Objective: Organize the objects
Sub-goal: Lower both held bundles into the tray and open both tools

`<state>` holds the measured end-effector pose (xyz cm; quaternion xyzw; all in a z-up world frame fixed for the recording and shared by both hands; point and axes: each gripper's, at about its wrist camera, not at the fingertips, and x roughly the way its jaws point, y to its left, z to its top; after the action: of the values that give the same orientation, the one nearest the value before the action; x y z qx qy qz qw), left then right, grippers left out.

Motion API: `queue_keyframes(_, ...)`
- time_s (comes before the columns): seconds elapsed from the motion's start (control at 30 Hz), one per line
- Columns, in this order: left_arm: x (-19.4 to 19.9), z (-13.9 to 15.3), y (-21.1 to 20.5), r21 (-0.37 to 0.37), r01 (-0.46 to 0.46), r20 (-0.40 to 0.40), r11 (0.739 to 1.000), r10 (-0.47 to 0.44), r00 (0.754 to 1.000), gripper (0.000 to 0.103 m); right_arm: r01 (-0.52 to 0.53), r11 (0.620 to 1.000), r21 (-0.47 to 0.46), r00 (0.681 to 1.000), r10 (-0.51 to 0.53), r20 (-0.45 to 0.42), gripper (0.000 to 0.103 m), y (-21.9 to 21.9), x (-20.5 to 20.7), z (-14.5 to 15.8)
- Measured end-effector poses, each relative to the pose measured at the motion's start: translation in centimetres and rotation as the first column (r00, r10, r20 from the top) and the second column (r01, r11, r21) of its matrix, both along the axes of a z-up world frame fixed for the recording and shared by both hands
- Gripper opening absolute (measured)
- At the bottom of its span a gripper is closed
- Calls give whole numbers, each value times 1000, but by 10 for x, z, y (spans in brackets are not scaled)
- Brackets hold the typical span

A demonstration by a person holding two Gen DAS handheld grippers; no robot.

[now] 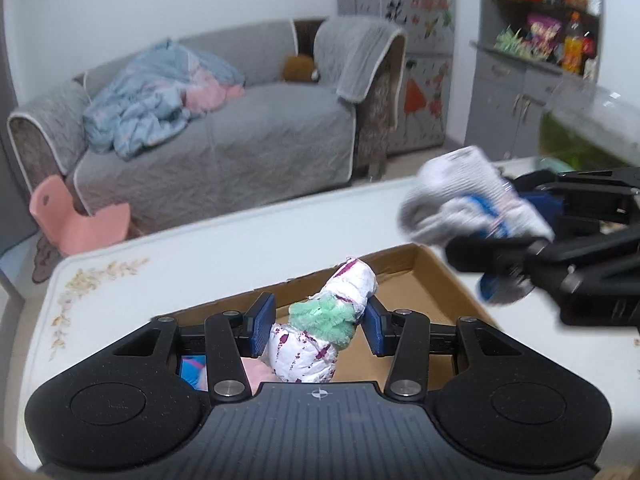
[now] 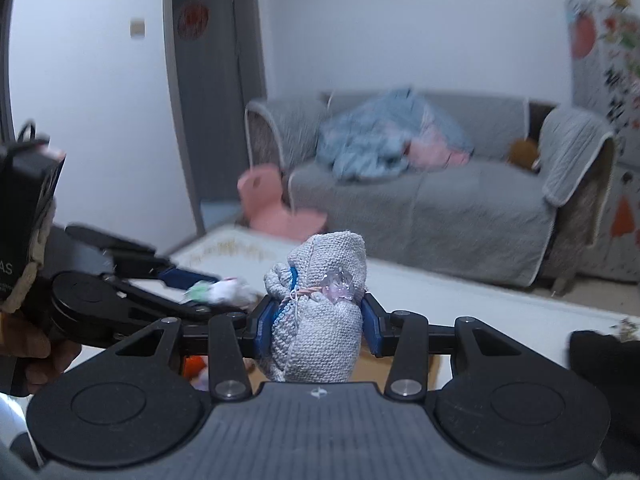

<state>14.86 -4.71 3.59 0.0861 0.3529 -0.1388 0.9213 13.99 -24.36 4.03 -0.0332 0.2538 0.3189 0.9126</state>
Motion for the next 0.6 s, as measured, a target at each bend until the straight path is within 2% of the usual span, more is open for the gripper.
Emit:
queue_keyframes(0.1,26,-24,1,-6,-23,-70,1000,23,997,52,-10,998,-58,998,7,-59,41,17,28,-26)
queue_keyframes(0.17,38,-41,0,27,-35,-87,999,38,996,52,0,996,-84,996,-8,-93,41,23,42,-42)
queue_keyframes(0.23,48,-53,3,11,-37,-109,999,38,993,52,7,995,-98,992,-19,-125,41,26,54,-54)
queue_keyframes(0.5,62,-76,-2,48,-43,-125,998,49,991,52,25,991,-135,980,-51,-194,41,32,69,-73)
queue_keyframes(0.6,69,-82,2,37,-72,-129,997,77,989,53,18,992,-128,975,-46,-220,41,34,76,-76)
